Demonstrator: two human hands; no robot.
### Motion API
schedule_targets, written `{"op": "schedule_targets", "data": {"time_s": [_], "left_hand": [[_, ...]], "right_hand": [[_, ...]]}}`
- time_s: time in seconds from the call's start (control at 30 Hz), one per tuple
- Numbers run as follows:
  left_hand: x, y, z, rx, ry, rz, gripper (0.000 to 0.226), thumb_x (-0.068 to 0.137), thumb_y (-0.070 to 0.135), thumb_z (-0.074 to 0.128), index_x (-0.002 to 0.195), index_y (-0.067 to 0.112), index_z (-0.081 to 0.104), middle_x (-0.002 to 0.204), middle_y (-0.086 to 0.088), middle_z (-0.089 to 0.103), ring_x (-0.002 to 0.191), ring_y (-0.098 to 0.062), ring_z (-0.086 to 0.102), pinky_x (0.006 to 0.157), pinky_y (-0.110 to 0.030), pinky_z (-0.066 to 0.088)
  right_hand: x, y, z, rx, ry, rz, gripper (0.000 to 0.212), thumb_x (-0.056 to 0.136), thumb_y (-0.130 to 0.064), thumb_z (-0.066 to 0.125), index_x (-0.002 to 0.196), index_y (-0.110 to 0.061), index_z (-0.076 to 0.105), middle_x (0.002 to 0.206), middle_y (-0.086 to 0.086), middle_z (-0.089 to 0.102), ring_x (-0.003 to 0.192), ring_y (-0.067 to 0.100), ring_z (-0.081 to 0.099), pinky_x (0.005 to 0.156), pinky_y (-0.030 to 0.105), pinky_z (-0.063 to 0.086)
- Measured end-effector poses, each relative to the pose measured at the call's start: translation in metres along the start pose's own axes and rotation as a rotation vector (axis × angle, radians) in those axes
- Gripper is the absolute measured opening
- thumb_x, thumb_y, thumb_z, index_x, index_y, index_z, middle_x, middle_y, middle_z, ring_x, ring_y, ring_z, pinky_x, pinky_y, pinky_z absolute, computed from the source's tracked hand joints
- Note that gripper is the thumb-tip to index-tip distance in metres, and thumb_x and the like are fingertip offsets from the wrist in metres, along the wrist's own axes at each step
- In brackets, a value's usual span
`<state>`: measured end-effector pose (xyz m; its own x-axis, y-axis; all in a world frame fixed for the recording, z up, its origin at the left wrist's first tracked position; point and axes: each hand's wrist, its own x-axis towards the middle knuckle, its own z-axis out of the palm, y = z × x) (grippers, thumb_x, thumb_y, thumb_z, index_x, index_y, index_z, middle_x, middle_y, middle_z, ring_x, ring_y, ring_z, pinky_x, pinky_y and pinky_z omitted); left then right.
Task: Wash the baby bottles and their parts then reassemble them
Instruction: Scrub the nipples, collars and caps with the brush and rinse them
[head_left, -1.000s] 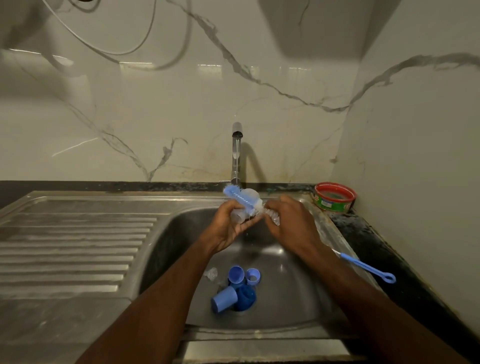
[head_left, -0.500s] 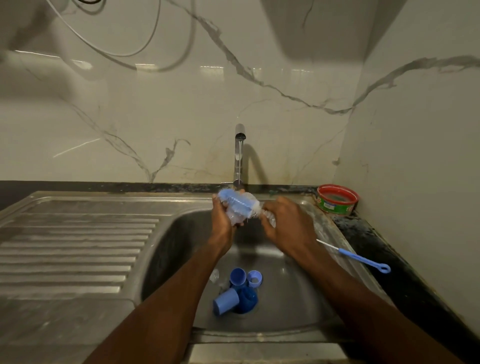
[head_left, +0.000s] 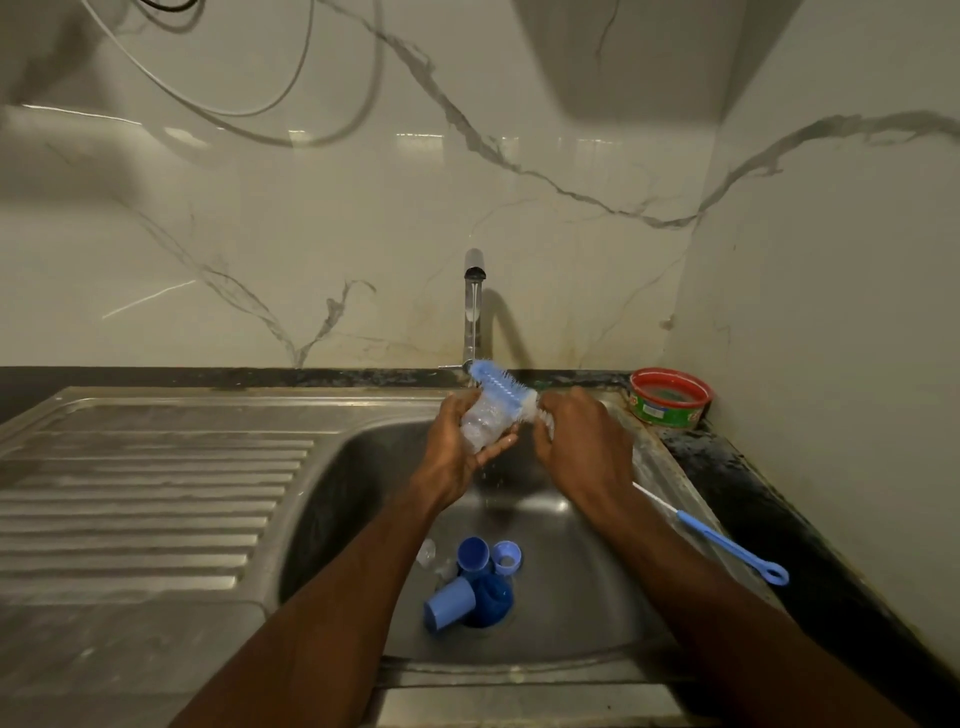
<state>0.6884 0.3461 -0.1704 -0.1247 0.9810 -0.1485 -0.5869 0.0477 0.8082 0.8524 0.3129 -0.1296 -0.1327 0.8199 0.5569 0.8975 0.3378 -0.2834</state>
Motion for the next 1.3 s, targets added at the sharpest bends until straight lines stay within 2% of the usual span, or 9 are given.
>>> {"op": "schedule_targets", "data": {"time_s": [0.13,0.33,0.53,0.63,0.73,0.87,0.93,1.1,1.3], "left_hand": [[-0.004,0.002,-0.003,-0.050,0.056,0.011,0.044,0.106,0.042,0.039,0.134,0.009,0.051,0.117,-0.018,0.064,0.102,-0.030,0.066,0.079,-0.038,0.056],[-0.010,0.003,0.004,-0.002,-0.022,-0.013,0.039,0.102,0.027,0.053,0.133,0.004,0.056,0.124,-0.024,0.068,0.107,-0.035,0.071,0.081,-0.038,0.062],[0.000,0.002,0.003,0.027,0.111,0.086,0.072,0.100,0.065,0.033,0.143,0.011,0.052,0.134,-0.019,0.062,0.122,-0.033,0.061,0.107,-0.049,0.048],[-0.003,0.005,-0.001,-0.015,0.064,0.057,0.073,0.097,0.071,0.030,0.137,0.016,0.056,0.126,-0.018,0.067,0.113,-0.036,0.068,0.085,-0.045,0.061],[-0.007,0.005,0.003,-0.028,0.046,0.017,0.065,0.103,0.063,0.028,0.132,0.013,0.058,0.119,-0.019,0.069,0.108,-0.036,0.069,0.069,-0.039,0.062],[-0.006,0.009,0.003,0.124,0.062,0.020,0.033,0.108,0.020,0.041,0.122,-0.005,0.058,0.088,-0.009,0.064,0.081,-0.016,0.067,0.078,-0.027,0.055],[-0.002,0.007,-0.003,0.150,0.089,0.037,0.027,0.104,0.016,0.048,0.123,0.000,0.057,0.095,-0.011,0.066,0.095,-0.023,0.066,0.092,-0.036,0.054],[-0.009,0.006,0.004,0.021,0.035,0.086,0.036,0.099,0.035,0.059,0.122,0.008,0.065,0.118,-0.018,0.072,0.107,-0.032,0.071,0.083,-0.040,0.061],[-0.012,0.008,0.006,-0.192,0.116,0.005,0.055,0.104,0.044,0.045,0.138,0.001,0.050,0.123,-0.025,0.063,0.121,-0.038,0.060,0.101,-0.045,0.051]], "right_hand": [[-0.013,-0.004,0.006,0.069,-0.119,-0.144,0.024,0.092,-0.032,0.067,0.116,-0.033,0.066,0.096,-0.010,0.055,0.079,0.007,0.050,0.064,0.023,0.038],[0.004,0.002,-0.004,-0.010,0.013,0.020,0.022,0.094,-0.027,0.061,0.116,-0.027,0.064,0.105,0.001,0.059,0.083,0.017,0.057,0.066,0.029,0.039],[-0.019,-0.011,0.004,0.087,-0.116,-0.133,0.026,0.094,-0.030,0.064,0.120,-0.028,0.063,0.107,-0.005,0.060,0.081,0.008,0.049,0.068,0.021,0.038],[-0.006,-0.009,0.001,0.046,-0.027,-0.053,0.023,0.095,-0.029,0.062,0.118,-0.027,0.063,0.108,-0.002,0.060,0.084,0.015,0.058,0.066,0.026,0.040],[0.002,-0.007,0.004,0.042,-0.017,0.060,0.021,0.094,-0.026,0.064,0.115,-0.026,0.065,0.104,-0.002,0.063,0.083,0.017,0.062,0.064,0.028,0.041],[-0.013,-0.013,0.014,0.083,-0.157,-0.127,0.024,0.094,-0.031,0.064,0.117,-0.027,0.064,0.103,-0.005,0.063,0.080,0.008,0.053,0.067,0.023,0.041],[-0.013,-0.011,0.010,0.061,-0.124,-0.143,0.025,0.094,-0.030,0.063,0.119,-0.027,0.064,0.105,-0.004,0.062,0.082,0.010,0.052,0.068,0.025,0.040],[0.003,-0.005,-0.004,-0.020,0.008,0.059,0.024,0.096,-0.027,0.059,0.120,-0.026,0.063,0.109,0.000,0.060,0.086,0.020,0.061,0.066,0.029,0.038],[-0.017,-0.018,0.003,0.048,-0.099,-0.158,0.029,0.097,-0.032,0.059,0.126,-0.028,0.060,0.113,-0.003,0.058,0.089,0.013,0.055,0.069,0.025,0.037]]}}
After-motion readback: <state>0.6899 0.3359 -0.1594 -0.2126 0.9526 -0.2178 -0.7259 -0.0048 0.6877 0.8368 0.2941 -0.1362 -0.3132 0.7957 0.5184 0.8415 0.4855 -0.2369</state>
